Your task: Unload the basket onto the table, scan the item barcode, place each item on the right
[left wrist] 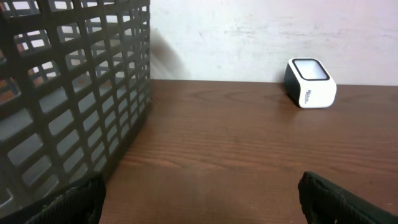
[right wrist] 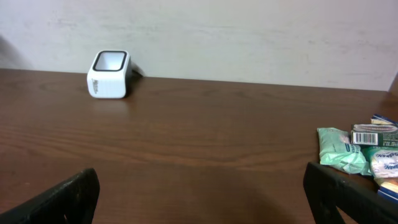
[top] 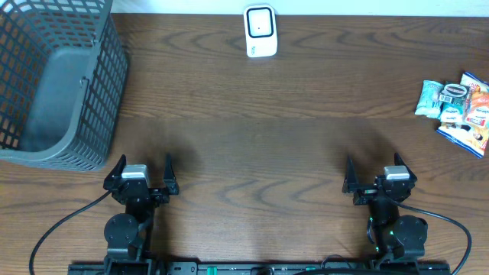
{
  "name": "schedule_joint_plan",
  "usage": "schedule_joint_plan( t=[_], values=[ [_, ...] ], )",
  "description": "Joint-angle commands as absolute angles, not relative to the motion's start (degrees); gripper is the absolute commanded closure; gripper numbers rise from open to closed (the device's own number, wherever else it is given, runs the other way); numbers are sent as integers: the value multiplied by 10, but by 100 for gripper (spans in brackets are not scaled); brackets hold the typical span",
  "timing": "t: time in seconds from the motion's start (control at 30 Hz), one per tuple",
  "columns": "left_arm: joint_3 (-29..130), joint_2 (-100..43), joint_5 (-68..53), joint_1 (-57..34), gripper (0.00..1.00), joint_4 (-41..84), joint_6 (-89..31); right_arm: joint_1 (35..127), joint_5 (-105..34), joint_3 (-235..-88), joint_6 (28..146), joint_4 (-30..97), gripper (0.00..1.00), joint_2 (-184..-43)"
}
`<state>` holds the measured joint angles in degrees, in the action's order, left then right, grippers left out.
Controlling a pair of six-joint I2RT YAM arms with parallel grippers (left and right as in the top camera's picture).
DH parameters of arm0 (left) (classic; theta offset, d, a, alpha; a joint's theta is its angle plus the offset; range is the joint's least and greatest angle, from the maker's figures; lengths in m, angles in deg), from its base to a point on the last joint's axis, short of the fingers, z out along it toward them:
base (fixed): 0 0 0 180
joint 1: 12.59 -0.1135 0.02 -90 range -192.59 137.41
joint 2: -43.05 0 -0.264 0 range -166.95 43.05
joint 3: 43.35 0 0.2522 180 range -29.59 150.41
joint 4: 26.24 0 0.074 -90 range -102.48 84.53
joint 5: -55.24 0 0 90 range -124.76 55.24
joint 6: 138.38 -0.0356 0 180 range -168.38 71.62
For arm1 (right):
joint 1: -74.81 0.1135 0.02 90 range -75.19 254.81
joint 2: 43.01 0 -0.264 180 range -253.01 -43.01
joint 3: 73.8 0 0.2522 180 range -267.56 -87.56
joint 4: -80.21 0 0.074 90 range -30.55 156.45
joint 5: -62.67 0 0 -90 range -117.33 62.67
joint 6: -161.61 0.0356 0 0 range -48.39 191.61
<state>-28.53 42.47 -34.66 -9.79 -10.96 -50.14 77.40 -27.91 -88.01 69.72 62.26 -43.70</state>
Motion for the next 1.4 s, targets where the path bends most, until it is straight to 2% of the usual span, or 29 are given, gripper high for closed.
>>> schedule_joint_plan(
  t=[0.0,0.4,0.7,1.37],
  values=[
    [-294,428,-353,-101,2,-83,-509,770,-277,-879,698,620,1,-433],
    [-294,428,-353,-101,2,-83,-509,762,-280,-879,699,620,1,-433],
    [-294,428,-353,-101,2,-83,-509,764,-279,-879,755,619,1,-433],
    [-294,428,-353,-101,2,-83,-509,764,-279,-879,717,619,1,-433]
  ],
)
